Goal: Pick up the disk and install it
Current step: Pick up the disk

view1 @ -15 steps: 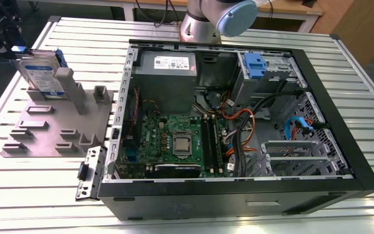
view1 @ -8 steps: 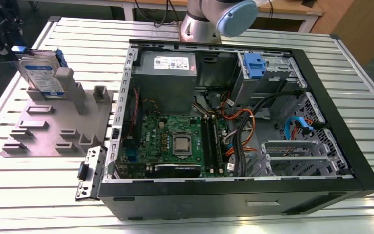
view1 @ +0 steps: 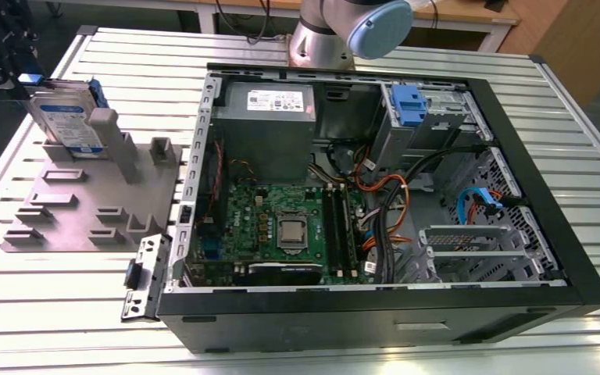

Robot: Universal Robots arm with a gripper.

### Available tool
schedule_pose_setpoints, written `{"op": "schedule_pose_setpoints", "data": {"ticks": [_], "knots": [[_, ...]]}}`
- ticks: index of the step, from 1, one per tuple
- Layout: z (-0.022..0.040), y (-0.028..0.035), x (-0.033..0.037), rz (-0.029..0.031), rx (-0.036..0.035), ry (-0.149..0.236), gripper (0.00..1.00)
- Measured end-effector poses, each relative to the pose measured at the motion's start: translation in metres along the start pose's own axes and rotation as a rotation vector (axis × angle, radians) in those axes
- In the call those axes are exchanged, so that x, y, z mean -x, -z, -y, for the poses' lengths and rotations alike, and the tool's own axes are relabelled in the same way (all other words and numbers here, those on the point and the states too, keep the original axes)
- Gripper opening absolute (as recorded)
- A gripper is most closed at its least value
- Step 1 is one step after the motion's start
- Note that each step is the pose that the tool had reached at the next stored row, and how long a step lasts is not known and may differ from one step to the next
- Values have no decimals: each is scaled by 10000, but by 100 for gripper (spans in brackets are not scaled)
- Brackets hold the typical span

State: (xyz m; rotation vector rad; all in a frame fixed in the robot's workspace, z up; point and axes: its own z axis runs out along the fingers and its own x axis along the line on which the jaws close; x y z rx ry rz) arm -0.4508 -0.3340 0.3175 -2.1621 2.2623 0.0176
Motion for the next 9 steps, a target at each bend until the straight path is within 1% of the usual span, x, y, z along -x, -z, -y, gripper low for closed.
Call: {"op": "schedule_pose_setpoints", "data": {"ticks": [5,9], "knots": [[0,-3,4,1,-4,-2,55],[-2,-20,44,0,-1,-1,55]]}}
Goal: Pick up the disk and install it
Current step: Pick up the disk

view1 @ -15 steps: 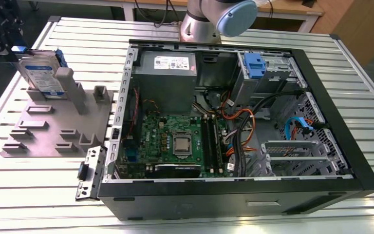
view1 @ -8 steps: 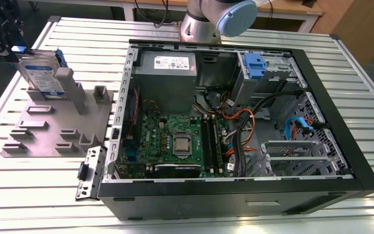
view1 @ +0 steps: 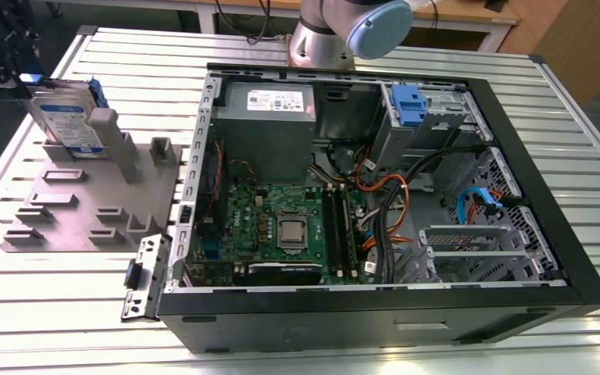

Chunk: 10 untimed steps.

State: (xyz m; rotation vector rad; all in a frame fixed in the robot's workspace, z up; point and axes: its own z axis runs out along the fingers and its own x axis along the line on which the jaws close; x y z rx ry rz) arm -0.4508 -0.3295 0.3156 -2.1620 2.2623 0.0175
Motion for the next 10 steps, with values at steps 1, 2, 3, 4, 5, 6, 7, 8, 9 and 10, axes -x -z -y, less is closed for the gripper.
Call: {"op": "schedule_pose_setpoints", "data": {"ticks": [1,2,3,4,5,6,7,8,9,10], "knots": [[0,-9,3,1,-1,0,55],[0,-17,2,0,1,1,55],[0,-24,2,0,1,0,55],[0,-33,2,0,1,1,55],[0,-43,2,0,1,0,55],[0,-56,2,0,1,1,55],[0,-68,2,0,1,1,55],[0,-81,2,0,1,1,55],[0,-98,1,0,1,1,55],[0,-109,1,0,0,1,55]]}}
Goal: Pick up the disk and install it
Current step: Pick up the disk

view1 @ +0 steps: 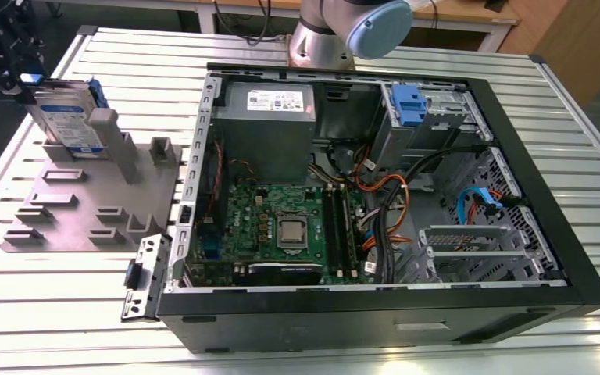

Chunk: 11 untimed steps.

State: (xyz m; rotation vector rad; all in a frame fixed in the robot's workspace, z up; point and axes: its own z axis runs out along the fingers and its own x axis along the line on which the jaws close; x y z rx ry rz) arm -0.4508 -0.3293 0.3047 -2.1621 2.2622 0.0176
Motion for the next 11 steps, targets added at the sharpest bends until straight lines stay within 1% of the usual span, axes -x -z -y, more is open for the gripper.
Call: {"op": "schedule_pose_setpoints", "data": {"ticks": [3,4,5,11], "knots": [[0,-7,0,-2,3,0,55],[0,-74,-5,4,0,0,55],[0,-142,-7,40,3,0,55],[0,-145,-7,41,2,0,55]]}}
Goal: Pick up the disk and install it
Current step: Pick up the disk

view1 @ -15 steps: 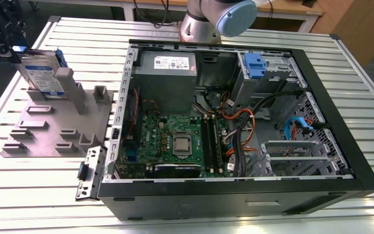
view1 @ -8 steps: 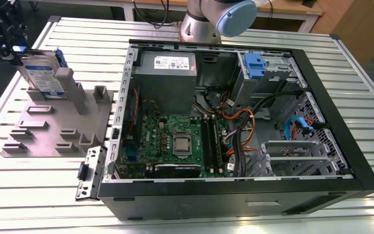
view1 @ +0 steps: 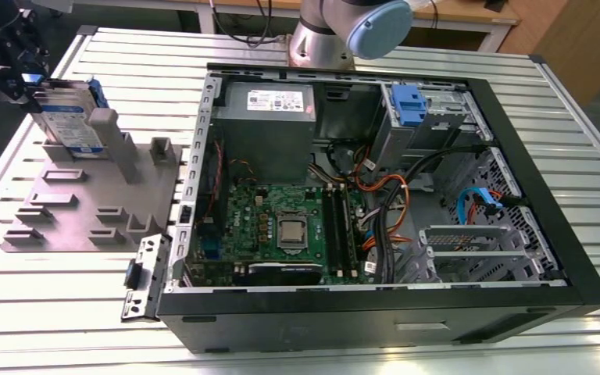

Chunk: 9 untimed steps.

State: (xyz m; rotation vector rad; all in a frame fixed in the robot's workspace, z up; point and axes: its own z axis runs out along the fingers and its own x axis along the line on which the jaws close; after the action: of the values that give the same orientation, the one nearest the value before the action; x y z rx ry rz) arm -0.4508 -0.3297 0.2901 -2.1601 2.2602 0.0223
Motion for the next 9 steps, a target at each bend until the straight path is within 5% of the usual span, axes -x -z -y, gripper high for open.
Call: {"op": "schedule_pose_setpoints", "data": {"ticks": [9], "knots": [[-1,-1,15,0,0,0,55]]}}
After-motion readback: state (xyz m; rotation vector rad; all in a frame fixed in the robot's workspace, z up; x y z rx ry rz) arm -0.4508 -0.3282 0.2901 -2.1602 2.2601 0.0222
